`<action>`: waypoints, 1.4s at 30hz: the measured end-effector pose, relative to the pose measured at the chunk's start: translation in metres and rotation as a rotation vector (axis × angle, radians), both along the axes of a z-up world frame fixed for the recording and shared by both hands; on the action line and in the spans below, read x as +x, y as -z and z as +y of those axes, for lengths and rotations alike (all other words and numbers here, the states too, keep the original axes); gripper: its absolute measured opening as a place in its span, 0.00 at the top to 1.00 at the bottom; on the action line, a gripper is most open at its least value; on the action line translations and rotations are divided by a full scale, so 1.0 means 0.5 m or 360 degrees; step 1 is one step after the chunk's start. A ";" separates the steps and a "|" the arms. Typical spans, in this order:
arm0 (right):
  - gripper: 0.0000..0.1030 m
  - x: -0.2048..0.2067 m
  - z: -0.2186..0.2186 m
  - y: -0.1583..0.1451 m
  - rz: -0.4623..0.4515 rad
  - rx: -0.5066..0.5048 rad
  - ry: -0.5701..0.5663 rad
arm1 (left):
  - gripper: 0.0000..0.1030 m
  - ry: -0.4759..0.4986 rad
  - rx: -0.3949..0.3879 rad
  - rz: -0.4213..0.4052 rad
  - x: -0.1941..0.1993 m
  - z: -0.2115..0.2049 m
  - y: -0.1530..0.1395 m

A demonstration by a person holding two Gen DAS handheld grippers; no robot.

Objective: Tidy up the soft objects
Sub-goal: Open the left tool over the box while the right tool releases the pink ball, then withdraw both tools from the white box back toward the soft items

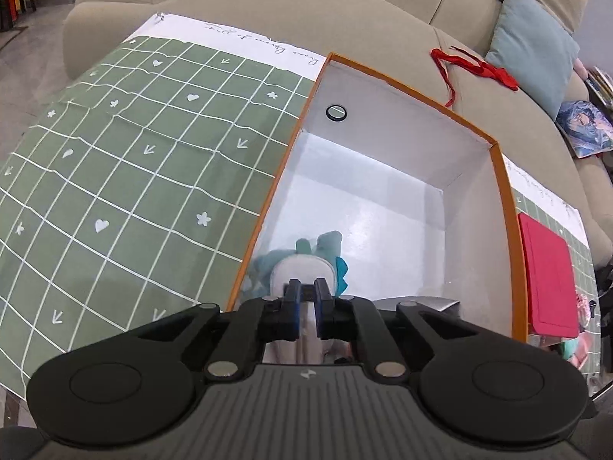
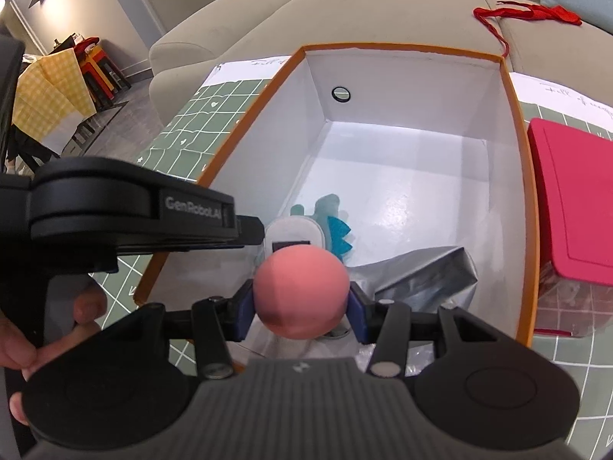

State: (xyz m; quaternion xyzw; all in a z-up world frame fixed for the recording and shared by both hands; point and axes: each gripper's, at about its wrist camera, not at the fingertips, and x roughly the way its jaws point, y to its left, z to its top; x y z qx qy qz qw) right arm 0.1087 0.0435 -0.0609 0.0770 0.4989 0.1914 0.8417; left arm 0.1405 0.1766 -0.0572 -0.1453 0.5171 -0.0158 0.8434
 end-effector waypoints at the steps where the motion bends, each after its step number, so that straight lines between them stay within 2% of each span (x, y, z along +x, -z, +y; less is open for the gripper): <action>1: 0.53 0.002 0.000 0.001 0.0005 0.0006 0.0005 | 0.90 0.0001 -0.0005 -0.0002 -0.002 0.000 0.000; 4: 0.53 0.004 0.003 0.001 0.0001 0.0010 -0.0009 | 0.90 -0.0001 -0.0013 -0.0012 -0.007 0.002 0.000; 6: 0.53 0.004 0.005 0.003 0.0000 0.0006 -0.0016 | 0.82 -0.0008 -0.0005 -0.0021 -0.010 0.001 -0.002; 7: 0.53 0.003 0.006 0.006 0.0002 0.0003 -0.0014 | 0.68 -0.0017 -0.0010 -0.0033 -0.012 0.001 -0.004; 8: 0.53 0.002 0.006 0.009 0.0007 0.0002 -0.0012 | 0.50 -0.0037 -0.0022 -0.0042 -0.014 0.002 -0.006; 9: 0.53 0.003 0.006 0.013 0.0018 0.0002 -0.0010 | 0.46 -0.0062 -0.0045 -0.0061 -0.018 0.005 -0.010; 11: 0.53 0.005 0.006 0.019 0.0037 0.0007 -0.0016 | 0.25 -0.0061 -0.0082 -0.0102 -0.021 0.008 -0.018; 13: 0.52 0.006 0.009 0.022 0.0043 0.0001 -0.0018 | 0.15 -0.0022 -0.0139 -0.0121 -0.023 0.008 -0.023; 15: 0.52 0.008 0.011 0.025 0.0051 -0.0010 -0.0013 | 0.15 0.0008 -0.0138 -0.0151 -0.029 0.001 -0.031; 19: 0.49 0.010 0.020 0.033 0.0084 0.0001 -0.0014 | 0.14 0.0023 -0.0030 -0.0239 -0.041 -0.015 -0.052; 24: 0.45 0.005 0.028 0.029 0.0058 -0.0018 -0.0009 | 0.14 0.0008 -0.0261 -0.0252 -0.039 0.004 -0.049; 26: 0.35 0.003 0.028 0.025 0.0056 0.0002 -0.0013 | 0.14 -0.0002 -0.0274 -0.0249 -0.038 0.009 -0.046; 29: 0.28 -0.001 0.032 0.019 0.0032 -0.0024 -0.0024 | 0.14 -0.0014 -0.0252 -0.0256 -0.038 0.014 -0.045; 34: 0.16 -0.006 0.038 0.005 0.0012 -0.0021 -0.0049 | 0.14 -0.0027 -0.0292 -0.0214 -0.037 0.031 -0.043; 36: 0.15 -0.009 0.040 -0.004 0.0008 -0.0019 -0.0053 | 0.14 -0.0020 -0.0285 -0.0204 -0.038 0.032 -0.044; 38: 0.10 -0.010 0.040 -0.009 0.0000 -0.0021 -0.0051 | 0.14 -0.0015 -0.0218 -0.0191 -0.044 0.031 -0.050; 42: 0.09 -0.017 0.041 -0.032 -0.0043 0.0021 -0.0058 | 0.14 -0.0002 -0.0158 -0.0198 -0.063 0.034 -0.075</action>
